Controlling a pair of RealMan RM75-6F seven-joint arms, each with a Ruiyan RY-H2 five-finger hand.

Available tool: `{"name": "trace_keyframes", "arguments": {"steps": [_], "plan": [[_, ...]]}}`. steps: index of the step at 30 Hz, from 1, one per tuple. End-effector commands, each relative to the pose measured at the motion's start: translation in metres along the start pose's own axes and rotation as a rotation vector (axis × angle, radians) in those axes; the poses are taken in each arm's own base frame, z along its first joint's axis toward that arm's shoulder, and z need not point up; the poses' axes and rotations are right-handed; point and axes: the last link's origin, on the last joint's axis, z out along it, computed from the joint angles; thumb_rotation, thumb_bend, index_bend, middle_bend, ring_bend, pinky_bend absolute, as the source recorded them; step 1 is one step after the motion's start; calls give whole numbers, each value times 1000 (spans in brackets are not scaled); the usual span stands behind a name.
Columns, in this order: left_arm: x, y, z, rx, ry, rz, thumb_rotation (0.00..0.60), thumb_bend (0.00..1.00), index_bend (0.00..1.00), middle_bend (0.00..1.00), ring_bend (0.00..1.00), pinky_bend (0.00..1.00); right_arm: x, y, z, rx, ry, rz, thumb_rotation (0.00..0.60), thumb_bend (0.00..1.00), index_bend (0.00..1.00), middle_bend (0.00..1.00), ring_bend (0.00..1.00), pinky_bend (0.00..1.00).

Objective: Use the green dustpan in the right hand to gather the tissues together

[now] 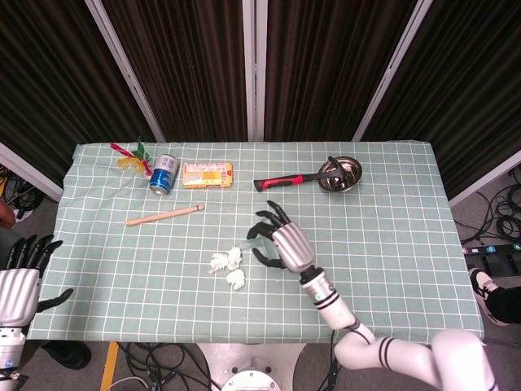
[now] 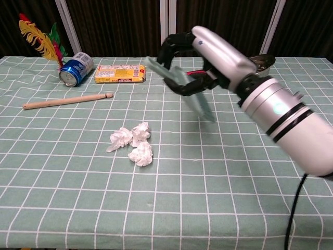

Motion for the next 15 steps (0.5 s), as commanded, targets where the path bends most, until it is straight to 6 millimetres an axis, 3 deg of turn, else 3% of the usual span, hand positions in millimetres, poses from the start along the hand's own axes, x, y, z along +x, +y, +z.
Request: {"name": "trace_keyframes", "arguments": {"steps": [1, 4, 10, 15], "plan": [[0, 0, 0, -1, -3, 0, 600, 0, 162, 101, 42, 55, 39, 44, -24, -149, -192, -215, 600, 442, 512, 521, 170, 0], [-1, 1, 1, -1, -6, 2, 600, 0, 162, 101, 42, 55, 47, 66, -34, -214, -273, -321, 600, 442, 493, 501, 146, 0], [-1, 3, 3, -6, -8, 5, 600, 0, 162, 101, 41, 55, 35, 90, -45, -266, -404, -436, 600, 442, 342, 385, 54, 0], [-1, 3, 5, -6, -8, 8, 600, 0, 162, 101, 42, 55, 31, 94, -53, -278, -470, -481, 600, 399, 40, 162, 0, 0]]}}
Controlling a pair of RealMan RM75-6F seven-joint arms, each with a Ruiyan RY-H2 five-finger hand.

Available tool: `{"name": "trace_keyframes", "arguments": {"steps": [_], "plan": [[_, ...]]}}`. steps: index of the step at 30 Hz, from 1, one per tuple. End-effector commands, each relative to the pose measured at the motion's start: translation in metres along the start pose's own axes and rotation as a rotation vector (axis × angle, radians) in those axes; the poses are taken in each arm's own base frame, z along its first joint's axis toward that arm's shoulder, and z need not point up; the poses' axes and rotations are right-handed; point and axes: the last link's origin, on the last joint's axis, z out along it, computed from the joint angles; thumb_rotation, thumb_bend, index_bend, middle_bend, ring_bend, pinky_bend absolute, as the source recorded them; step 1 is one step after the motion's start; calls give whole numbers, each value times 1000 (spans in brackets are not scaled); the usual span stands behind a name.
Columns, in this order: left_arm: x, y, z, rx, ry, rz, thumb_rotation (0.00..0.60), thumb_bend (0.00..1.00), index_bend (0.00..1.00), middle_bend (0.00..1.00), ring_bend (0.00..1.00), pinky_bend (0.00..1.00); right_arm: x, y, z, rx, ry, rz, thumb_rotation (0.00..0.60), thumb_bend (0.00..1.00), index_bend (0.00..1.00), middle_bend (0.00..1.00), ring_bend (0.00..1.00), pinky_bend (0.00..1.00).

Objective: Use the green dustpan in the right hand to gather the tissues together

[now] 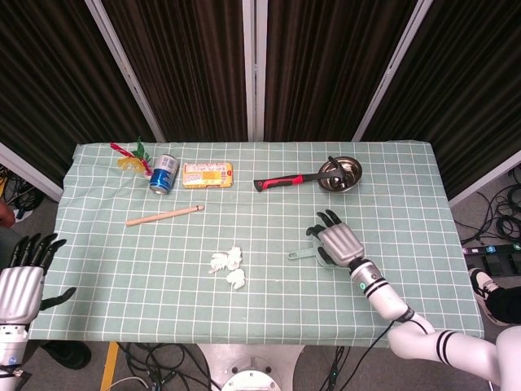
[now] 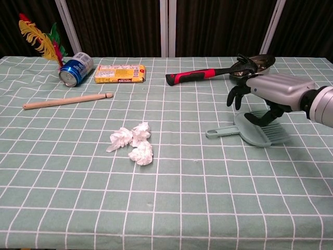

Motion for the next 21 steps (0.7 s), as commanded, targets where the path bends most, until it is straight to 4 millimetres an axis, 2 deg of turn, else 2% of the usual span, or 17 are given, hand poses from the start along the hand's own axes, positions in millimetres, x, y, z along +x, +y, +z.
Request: {"name": "trace_keyframes", "arguments": {"steps": [1, 5, 8, 11, 15, 18, 21], "plan": [[0, 0, 1, -2, 0, 0, 600, 0, 163, 101, 42, 55, -1, 1, -6, -7, -17, 4, 600, 398, 12, 144, 0, 0], [-1, 1, 2, -7, 3, -2, 600, 0, 162, 101, 42, 55, 18, 10, -30, -24, 83, 61, 600, 398, 0, 137, 0, 0], [-2, 0, 2, -6, 4, 0, 600, 0, 162, 101, 41, 55, 34, 29, -65, -68, 182, 69, 600, 397, 0, 155, 0, 0], [-5, -1, 4, -3, 6, 4, 600, 0, 162, 101, 42, 55, 42, 52, -111, -149, 265, 68, 600, 381, 0, 153, 0, 0], [-8, -1, 6, -3, 4, 5, 600, 0, 162, 101, 42, 55, 40, 75, -176, -279, 362, 112, 600, 362, 0, 132, 0, 0], [-9, 1, 8, -11, 7, 4, 600, 0, 162, 101, 42, 55, 33, 84, -214, -350, 412, 146, 600, 362, 0, 130, 0, 0], [-10, 3, 9, -18, 7, 3, 600, 0, 162, 101, 42, 55, 25, 87, -242, -392, 439, 161, 600, 364, 0, 132, 0, 0]]}}
